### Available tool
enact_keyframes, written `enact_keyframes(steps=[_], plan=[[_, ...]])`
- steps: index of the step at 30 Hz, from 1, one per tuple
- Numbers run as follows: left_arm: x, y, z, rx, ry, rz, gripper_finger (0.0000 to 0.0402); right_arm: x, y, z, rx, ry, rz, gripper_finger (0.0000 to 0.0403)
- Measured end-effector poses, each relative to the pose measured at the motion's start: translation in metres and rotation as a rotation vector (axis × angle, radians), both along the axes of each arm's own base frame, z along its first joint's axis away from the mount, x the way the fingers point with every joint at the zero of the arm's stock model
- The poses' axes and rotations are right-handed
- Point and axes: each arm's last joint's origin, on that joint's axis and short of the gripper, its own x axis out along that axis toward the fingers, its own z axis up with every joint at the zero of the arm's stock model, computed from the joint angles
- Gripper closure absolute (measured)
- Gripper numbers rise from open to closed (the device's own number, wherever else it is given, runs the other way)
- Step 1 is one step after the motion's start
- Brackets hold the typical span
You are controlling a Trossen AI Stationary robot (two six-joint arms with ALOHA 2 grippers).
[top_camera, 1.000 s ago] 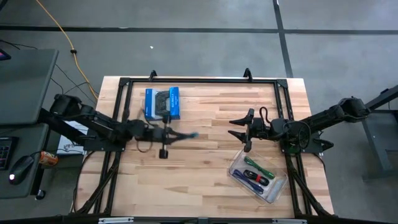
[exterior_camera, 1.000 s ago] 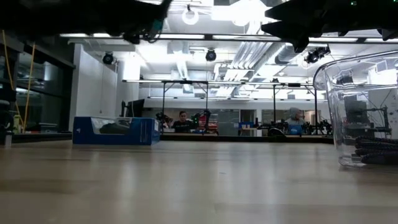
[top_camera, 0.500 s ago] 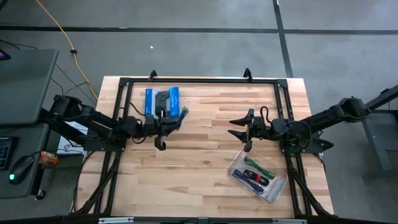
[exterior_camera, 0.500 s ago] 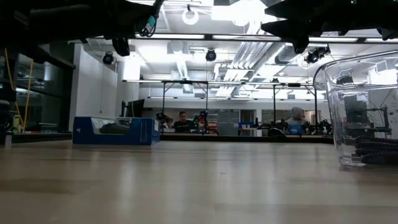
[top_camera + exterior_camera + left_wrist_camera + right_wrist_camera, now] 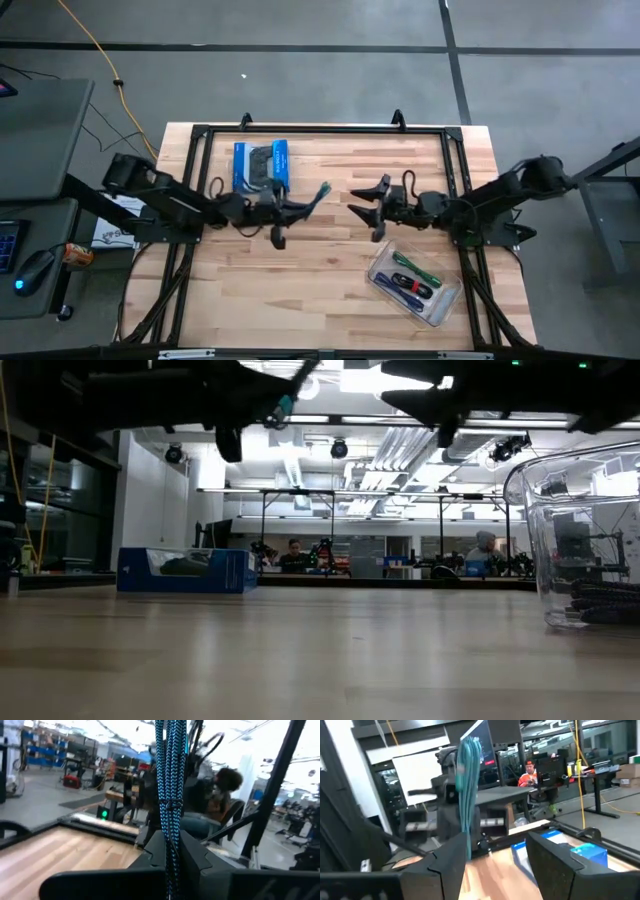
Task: Pick and place USB-C Cables
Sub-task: Put the blue charger cable into the transparent bin
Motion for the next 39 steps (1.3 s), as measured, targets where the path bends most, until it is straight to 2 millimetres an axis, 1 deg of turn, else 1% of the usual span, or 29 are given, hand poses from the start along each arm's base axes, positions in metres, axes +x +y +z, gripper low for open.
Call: enact_keyframes(steps=[3,5,7,11,16,24,30,35,39], plan=[[0.014,-0.002,-0.004,-0.021,0.005,0.002,0.0401,0.018,-0.001,0.006,-0.007,0.004,-0.012,0.0206],[0.019,-0.002,-0.007,-0.024,0.002,0.004,0.0401,0.028,-0.001,0.011,-0.024,-0.003,-0.02,0.0206],[0.024,-0.002,-0.009,-0.029,0.005,0.016,0.0401,0.035,0.001,0.016,-0.044,-0.003,-0.01,0.0206],[0.028,-0.001,-0.011,-0.05,0.005,0.054,0.0401,0.044,0.004,0.019,-0.051,0.044,0.049,0.0206],[0.028,-0.005,-0.009,-0.057,-0.032,0.038,0.0401,0.048,0.004,0.021,-0.019,0.078,0.03,0.0206],[0.034,-0.017,0.001,-0.037,-0.065,0.002,0.0401,0.049,0.004,0.023,0.014,0.056,0.039,0.0206],[0.036,-0.021,0.003,-0.036,-0.064,-0.01,0.0401,0.056,0.007,0.019,0.004,0.047,0.102,0.0206],[0.036,-0.02,0.003,-0.037,-0.062,-0.003,0.0401,0.069,0.012,0.024,-0.026,0.035,0.196,0.0206],[0.036,-0.021,0.003,-0.037,-0.061,-0.005,0.0401,0.075,0.014,0.028,-0.043,0.02,0.226,0.0206]])
